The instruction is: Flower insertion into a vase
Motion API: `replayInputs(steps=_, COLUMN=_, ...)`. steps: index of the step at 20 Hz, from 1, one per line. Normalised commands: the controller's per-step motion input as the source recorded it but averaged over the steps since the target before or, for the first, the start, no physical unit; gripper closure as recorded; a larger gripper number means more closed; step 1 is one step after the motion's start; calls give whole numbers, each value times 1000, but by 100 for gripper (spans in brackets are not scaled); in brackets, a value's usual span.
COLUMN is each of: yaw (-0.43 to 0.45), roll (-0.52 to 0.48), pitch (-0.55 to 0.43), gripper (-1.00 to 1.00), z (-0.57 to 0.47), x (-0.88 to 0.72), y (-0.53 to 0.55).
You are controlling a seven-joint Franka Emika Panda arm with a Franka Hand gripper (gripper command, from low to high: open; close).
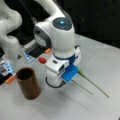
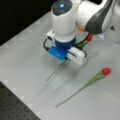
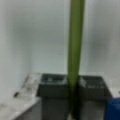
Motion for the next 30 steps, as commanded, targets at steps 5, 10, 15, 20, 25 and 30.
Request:
replayInputs(steps=5, yaw=-2, roll=3, pitch=-153, gripper=100, z=339, x=-177, y=55)
replayInputs(steps=10, yaw=37, roll=63, pitch=-75, gripper=100, z=252, x=-163, y=35)
replayInputs(steps=15, yaw=43, roll=121, pitch=4, gripper=100, z=195, x=-136, y=11)
replayInputs(steps=20, yaw=38, roll=105, pitch=60, gripper=100, z=249, x=-146, y=-4)
replayInputs(steps=25, yaw=57, roll=102, pitch=55, gripper=100, z=113, x=-208, y=-12)
replayInputs(steps=30, yaw=105, roll=121, pitch=28, gripper=100, z=15, x=-327, y=-7)
